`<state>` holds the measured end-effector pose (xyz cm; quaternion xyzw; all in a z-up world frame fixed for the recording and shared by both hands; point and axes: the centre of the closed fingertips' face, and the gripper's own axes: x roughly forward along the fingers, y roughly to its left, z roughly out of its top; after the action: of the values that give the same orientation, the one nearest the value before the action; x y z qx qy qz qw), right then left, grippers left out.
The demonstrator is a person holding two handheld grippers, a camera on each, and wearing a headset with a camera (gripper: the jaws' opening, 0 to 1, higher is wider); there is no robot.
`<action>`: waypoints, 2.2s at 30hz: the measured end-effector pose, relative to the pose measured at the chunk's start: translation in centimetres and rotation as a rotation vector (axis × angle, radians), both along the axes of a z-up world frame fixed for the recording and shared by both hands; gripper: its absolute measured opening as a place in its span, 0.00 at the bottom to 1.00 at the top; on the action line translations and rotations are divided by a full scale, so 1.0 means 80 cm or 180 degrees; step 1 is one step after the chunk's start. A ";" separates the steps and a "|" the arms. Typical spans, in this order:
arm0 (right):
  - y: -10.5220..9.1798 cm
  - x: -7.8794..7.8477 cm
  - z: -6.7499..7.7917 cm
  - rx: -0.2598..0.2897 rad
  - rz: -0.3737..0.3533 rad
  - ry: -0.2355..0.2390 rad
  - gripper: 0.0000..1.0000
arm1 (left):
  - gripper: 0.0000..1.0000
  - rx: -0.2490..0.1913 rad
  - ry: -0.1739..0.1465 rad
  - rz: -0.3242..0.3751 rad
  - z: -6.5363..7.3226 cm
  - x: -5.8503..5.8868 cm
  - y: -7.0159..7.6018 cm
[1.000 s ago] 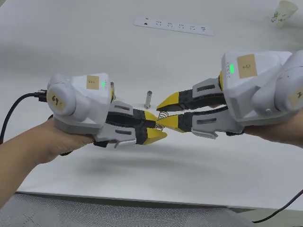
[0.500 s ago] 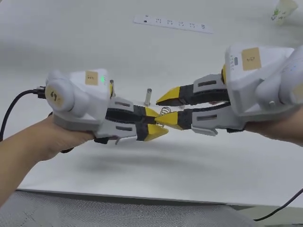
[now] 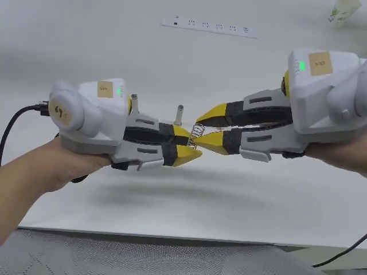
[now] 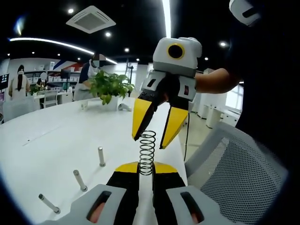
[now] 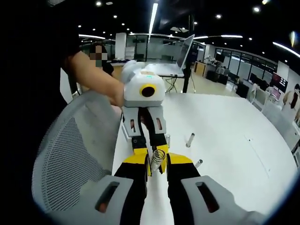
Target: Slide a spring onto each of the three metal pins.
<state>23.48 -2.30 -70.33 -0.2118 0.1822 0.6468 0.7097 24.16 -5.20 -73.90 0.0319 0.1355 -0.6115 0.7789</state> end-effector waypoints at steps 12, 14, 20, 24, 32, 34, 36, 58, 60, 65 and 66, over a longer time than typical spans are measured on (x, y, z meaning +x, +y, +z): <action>0.002 0.002 0.004 0.0089 -0.0043 0.0058 0.08 | 0.02 -0.0022 0.0008 0.0019 0.004 0.002 0.000; 0.002 0.002 0.004 0.0085 -0.0032 0.0043 0.08 | 0.02 -0.0021 0.0007 0.0027 0.005 0.002 0.000; 0.003 0.003 0.005 0.0071 -0.0031 0.0029 0.08 | 0.03 -0.0018 0.0036 0.0081 0.005 0.004 0.002; 0.003 0.004 0.004 0.0067 -0.0052 0.0008 0.08 | 0.03 -0.0004 0.0025 0.0142 0.005 0.007 0.004; 0.005 0.008 0.005 0.0073 -0.0075 -0.0061 0.08 | 0.06 0.0030 0.0028 0.0299 0.002 0.016 0.019; 0.006 0.010 0.007 0.0088 -0.0086 -0.0078 0.08 | 0.06 0.0057 0.0034 0.0324 0.000 0.016 0.023; 0.007 0.011 0.008 0.0087 -0.0083 -0.0086 0.08 | 0.07 0.0055 0.0048 0.0357 -0.001 0.017 0.028; 0.002 0.011 -0.010 -0.0287 0.0052 -0.0290 0.08 | 0.30 0.0101 0.0096 0.0901 -0.002 0.037 0.095; 0.001 0.011 -0.011 -0.0300 0.0055 -0.0285 0.08 | 0.35 0.0117 0.0080 0.0978 -0.002 0.039 0.104; -0.001 0.013 -0.013 -0.0302 0.0027 -0.0278 0.08 | 0.42 0.0165 0.0094 0.1094 -0.006 0.040 0.121; -0.001 0.014 -0.013 -0.0306 0.0023 -0.0281 0.08 | 0.44 0.0172 0.0100 0.1110 -0.007 0.040 0.123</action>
<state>24.56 -2.38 -71.39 -0.2746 0.1808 0.6299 0.7037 27.39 4.65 -74.48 0.0192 0.1675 -0.4637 0.8698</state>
